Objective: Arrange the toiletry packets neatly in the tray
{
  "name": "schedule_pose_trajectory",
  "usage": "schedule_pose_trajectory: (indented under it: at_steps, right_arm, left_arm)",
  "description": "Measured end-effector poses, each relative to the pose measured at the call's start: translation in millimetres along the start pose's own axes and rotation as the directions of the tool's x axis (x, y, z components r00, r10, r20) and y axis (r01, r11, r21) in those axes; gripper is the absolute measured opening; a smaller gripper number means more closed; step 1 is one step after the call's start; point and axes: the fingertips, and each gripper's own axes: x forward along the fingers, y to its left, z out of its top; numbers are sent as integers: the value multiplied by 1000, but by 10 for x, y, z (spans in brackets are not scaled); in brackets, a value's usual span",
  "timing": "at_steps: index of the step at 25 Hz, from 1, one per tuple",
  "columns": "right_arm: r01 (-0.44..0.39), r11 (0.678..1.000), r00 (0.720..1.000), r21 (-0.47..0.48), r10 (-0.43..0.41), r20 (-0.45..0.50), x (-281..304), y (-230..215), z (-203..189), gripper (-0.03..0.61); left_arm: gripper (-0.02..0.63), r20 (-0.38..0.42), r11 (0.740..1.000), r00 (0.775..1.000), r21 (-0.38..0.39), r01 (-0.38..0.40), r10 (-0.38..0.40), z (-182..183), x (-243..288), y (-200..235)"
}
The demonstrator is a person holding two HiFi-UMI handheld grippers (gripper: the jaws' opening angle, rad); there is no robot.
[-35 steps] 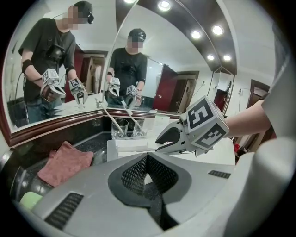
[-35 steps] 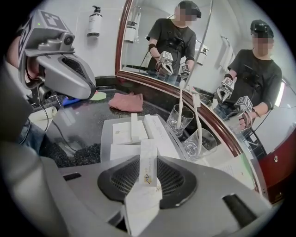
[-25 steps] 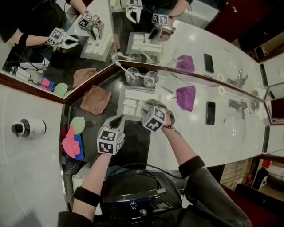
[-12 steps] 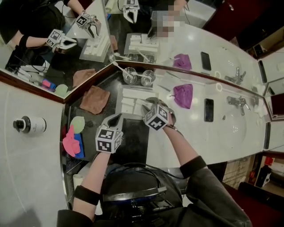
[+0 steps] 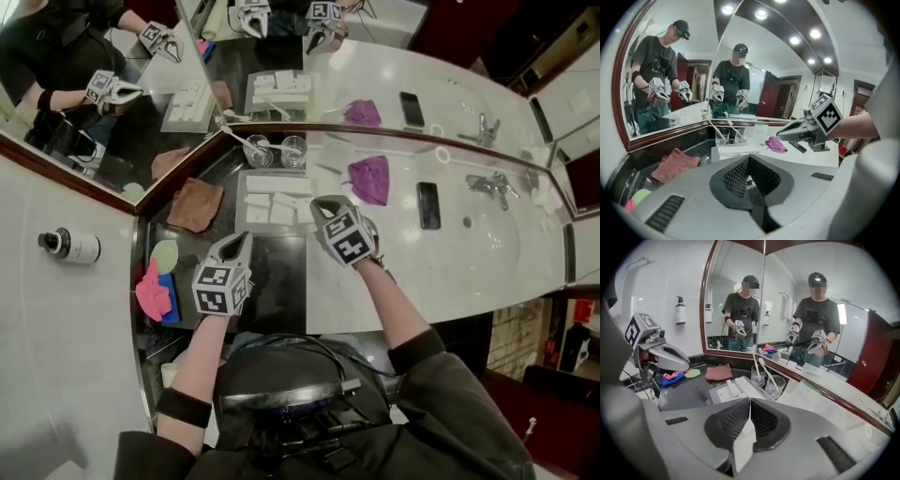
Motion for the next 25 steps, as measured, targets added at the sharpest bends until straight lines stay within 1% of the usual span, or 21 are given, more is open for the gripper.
schedule_pose_trajectory:
  at_steps: [3, 5, 9, 11, 14, 18, 21, 25]
  right_arm:
    - [22, 994, 999, 108, -28, 46, -290, -90, -88, 17]
    - [40, 983, 996, 182, -54, 73, -470, -174, -195, 15]
    - [93, 944, 987, 316, -129, 98, -815, -391, -543, 15]
    - [113, 925, 981, 362, -162, 106, -979, -457, -640, 15]
    - [157, 907, 968, 390, -219, 120, -1176, -556, -757, 15]
    - [203, 894, 949, 400, -280, 146, -1417, -600, -729, 14]
    - [221, 892, 943, 394, -298, 148, -1461, -607, -803, 14]
    - [220, 891, 945, 398, -296, 141, -1489, -564, -850, 14]
  left_arm:
    - [0, 11, 1000, 1000, 4, 0, 0, 21, -96, -86]
    - [0, 19, 1000, 1000, 8, 0, 0, 26, -136, -136]
    - [0, 26, 1000, 1000, 14, 10, -11, 18, -189, -265]
    - [0, 30, 1000, 999, 12, 14, -15, 22, -229, -330]
    - [0, 35, 999, 999, 22, 29, -30, 37, -260, -415]
    - [0, 33, 999, 999, 34, 36, -37, 40, -272, -468]
    - [0, 33, 998, 999, 46, 41, -42, 55, -284, -480]
    - [0, 34, 998, 999, 50, 40, -41, 64, -319, -490]
